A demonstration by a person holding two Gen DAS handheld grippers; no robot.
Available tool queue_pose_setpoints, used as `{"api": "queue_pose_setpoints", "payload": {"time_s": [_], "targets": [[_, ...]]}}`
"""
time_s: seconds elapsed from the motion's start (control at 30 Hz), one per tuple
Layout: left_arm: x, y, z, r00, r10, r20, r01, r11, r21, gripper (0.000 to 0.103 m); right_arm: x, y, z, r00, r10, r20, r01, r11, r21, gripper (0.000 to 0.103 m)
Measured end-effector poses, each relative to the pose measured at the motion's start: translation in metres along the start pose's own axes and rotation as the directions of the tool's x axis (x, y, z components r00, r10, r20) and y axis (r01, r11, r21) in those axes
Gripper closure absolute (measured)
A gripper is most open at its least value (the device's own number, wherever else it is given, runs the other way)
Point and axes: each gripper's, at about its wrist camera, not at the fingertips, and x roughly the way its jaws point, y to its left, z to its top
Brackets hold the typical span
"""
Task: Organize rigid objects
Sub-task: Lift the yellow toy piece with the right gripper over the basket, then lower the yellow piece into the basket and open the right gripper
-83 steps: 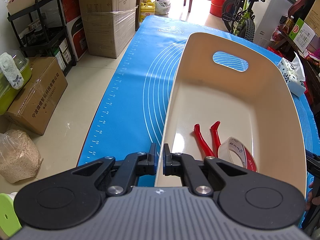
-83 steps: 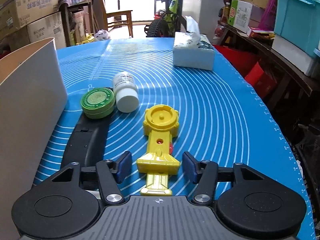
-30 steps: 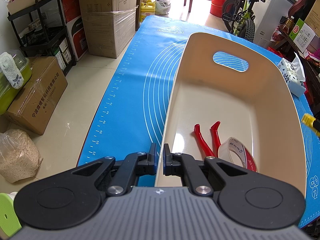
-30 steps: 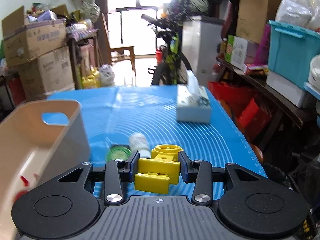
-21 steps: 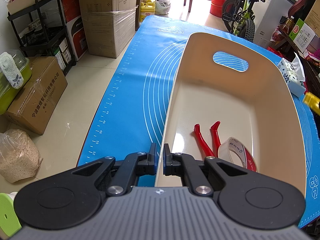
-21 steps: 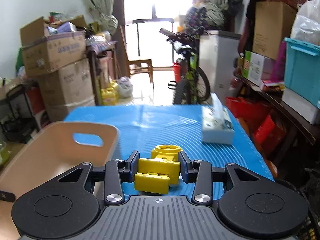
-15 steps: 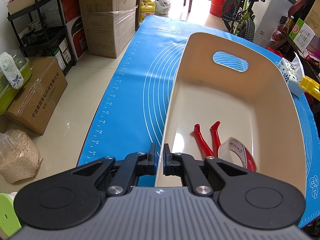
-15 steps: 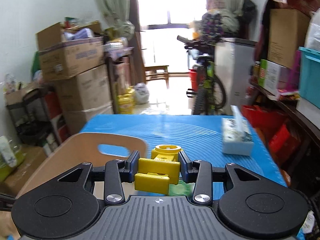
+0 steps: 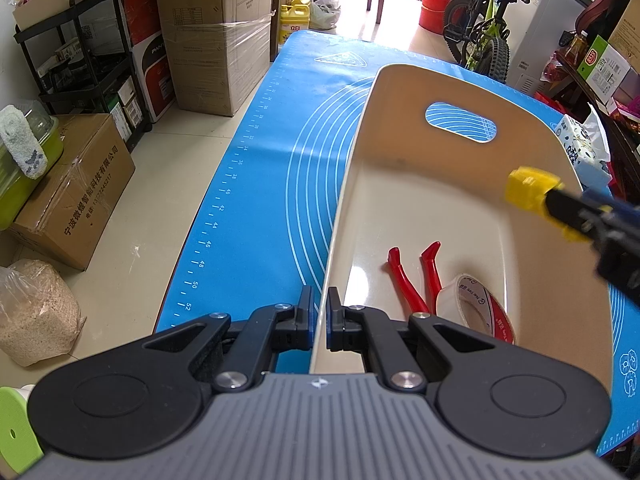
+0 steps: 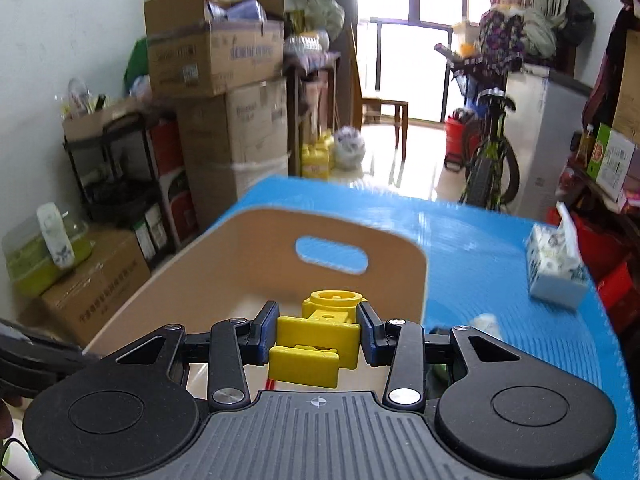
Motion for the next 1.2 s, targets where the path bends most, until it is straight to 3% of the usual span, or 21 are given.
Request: {"api": "queue_pose_setpoints", "payload": {"time_s": [0.43,0.87,1.2], "targets": [[0.000,0.000,0.000,1.000,0.002,0.000,-0.002,1.000,0.002,0.096,0.034,0.017,-0.020,0.977,0.034,-0.209,-0.042,0.999,-0.031,0.056],[0.000,-0.001,0.000,1.000,0.003,0.000,-0.003,1.000,0.003,0.096,0.047,0.025,-0.022,0.947,0.047,-0.316,-0.073,0.995,-0.071,0.056],[0.000,-0.001,0.000,1.000,0.003,0.000,-0.003,1.000,0.003,0.096,0.049,0.020,-0.020,0.941,0.073,-0.329,-0.090,0.995,-0.038,0.051]]}}
